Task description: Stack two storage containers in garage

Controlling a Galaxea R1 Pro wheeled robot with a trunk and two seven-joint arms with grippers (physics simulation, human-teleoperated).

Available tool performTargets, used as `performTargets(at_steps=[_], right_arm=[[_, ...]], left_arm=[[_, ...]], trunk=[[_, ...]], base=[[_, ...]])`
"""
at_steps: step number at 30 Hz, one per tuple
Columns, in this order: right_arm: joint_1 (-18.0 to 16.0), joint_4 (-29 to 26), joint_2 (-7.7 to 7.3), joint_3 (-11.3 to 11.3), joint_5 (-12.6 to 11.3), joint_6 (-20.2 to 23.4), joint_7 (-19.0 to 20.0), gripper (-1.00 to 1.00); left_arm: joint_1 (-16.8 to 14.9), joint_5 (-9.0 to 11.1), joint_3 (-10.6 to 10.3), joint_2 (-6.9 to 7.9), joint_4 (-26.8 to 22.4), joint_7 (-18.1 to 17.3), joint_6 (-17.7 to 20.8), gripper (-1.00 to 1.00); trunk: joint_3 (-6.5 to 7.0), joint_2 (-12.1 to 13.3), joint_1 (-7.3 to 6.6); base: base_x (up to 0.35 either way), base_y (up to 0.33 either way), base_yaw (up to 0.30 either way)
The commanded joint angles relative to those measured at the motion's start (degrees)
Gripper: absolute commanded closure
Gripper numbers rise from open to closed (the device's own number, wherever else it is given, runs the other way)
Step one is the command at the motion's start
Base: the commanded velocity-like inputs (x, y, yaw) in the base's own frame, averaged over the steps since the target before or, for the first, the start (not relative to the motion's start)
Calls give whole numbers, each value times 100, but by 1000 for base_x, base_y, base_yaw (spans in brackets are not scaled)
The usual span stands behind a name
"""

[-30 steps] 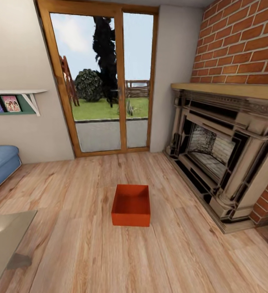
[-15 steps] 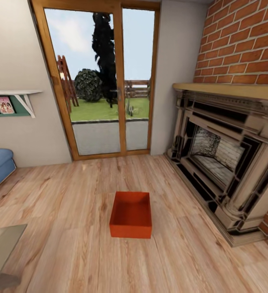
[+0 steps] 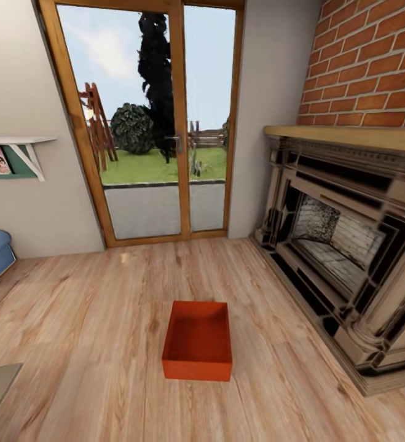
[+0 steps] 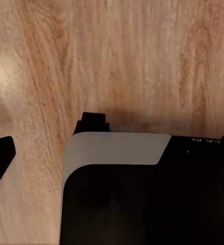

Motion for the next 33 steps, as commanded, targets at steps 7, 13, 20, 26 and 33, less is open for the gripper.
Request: performTargets(at_steps=[7, 13, 20, 26, 33], right_arm=[[-7, 17, 5, 48, -49, -30, -4, -100], [-8, 19, 7, 48, -49, -30, -4, -100], [-6, 16, 7, 48, -49, -30, -4, -100], [-7, 19, 7, 48, -49, -30, -4, -100], [-6, 19, 5, 48, -49, -30, -4, -100]], left_arm=[[-3, 60, -8, 2, -5, -24, 25, -100], [-3, 60, -8, 2, -3, -24, 25, -100], [-3, 60, -6, 1, -5, -24, 25, -100], [-3, 60, -8, -1, -7, -24, 25, -100], [-3, 60, -7, 1, -7, -25, 25, -100]], trunk=[[-5, -3, 3], [-5, -3, 3], [-5, -3, 3], [-5, -3, 3], [-5, -3, 3]], base=[[320, 0, 0], [320, 0, 0], [320, 0, 0], [320, 0, 0], [320, 0, 0]])
